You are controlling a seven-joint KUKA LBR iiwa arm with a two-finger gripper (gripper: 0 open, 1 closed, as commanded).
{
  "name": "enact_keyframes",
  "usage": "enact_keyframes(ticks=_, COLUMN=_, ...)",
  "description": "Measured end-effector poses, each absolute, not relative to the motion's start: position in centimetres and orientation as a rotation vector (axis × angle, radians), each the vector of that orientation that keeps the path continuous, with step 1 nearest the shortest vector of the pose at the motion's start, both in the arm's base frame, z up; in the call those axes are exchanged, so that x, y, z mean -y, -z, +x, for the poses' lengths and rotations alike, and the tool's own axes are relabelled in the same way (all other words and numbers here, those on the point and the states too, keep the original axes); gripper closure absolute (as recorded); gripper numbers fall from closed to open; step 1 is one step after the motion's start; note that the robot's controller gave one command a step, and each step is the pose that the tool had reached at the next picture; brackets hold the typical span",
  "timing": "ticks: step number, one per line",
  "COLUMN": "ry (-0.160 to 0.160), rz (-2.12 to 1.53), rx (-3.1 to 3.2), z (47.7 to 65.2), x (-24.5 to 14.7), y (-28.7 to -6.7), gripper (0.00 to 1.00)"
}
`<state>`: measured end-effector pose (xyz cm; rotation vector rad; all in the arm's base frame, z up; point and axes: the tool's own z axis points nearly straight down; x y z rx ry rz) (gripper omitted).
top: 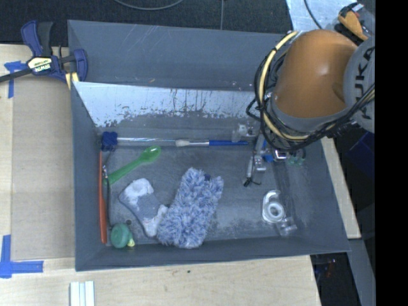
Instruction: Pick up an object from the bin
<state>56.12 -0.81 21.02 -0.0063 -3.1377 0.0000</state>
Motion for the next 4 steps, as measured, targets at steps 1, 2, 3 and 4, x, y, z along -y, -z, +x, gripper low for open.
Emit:
enact_keyframes(ticks=1, ry=0.000, rz=-0.006, rx=3.145, z=56.3, x=0.8, y=-21.4, gripper=0.00)
enact_keyframes(ticks=2, ry=-0.002, rz=0.480, rx=3.111, z=54.3, x=-3.9, y=-10.6, gripper=0.00)
enact_keyframes(ticks=3, ry=-0.007, rz=0.896, rx=3.028, z=52.7, x=-5.9, y=-16.0, gripper=0.00)
enact_keyframes(ticks=4, ry=0.001, rz=0.715, rx=3.058, z=53.4, x=-5.9, y=-9.9, gripper=0.00)
